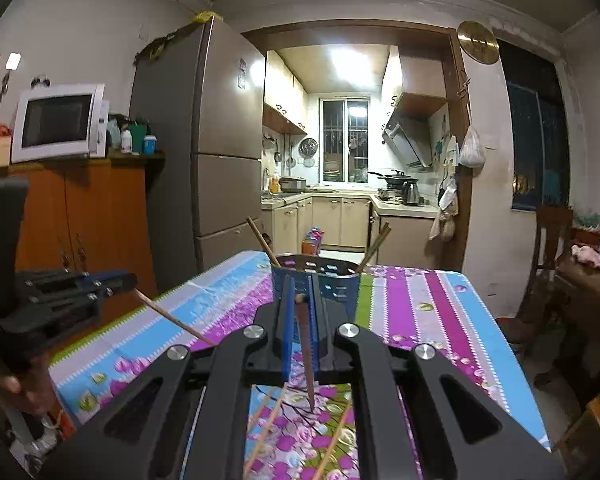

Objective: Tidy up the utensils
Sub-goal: 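Lift both held chopsticks and carry them above the blue holder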

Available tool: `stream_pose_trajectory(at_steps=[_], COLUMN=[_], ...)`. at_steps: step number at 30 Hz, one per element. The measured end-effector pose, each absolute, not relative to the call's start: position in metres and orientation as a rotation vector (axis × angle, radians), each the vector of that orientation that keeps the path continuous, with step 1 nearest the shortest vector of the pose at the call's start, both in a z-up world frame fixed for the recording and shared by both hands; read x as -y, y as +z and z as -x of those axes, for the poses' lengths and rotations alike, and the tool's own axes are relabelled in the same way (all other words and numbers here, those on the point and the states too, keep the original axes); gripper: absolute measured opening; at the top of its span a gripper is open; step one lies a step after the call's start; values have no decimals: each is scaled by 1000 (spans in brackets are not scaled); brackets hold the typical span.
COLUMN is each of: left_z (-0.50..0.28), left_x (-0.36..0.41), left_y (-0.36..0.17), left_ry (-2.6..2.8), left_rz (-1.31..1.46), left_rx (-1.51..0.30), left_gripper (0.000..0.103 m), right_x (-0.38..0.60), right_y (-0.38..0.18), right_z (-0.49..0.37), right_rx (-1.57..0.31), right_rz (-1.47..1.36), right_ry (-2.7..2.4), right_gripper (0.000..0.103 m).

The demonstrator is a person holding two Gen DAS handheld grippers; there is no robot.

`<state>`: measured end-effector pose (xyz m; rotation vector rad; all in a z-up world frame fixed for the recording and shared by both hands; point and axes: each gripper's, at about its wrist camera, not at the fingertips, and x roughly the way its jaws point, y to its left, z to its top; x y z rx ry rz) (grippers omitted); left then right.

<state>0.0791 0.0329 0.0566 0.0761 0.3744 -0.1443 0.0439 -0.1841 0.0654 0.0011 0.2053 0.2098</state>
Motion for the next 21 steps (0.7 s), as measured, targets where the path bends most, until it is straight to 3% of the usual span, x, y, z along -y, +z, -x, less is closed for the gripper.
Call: stream_pose_trajectory(at_steps=[21], left_z=[-81], left_x=[-19], left_y=[61], left_ry=[-16], left_rz=[-167], left_rx=[-340], left_gripper=[8], right_x=[187], right_y=[88], right_z=[-36], right_rx=[-151], right_rz=[0], right_ry=[233], right_gripper=[5])
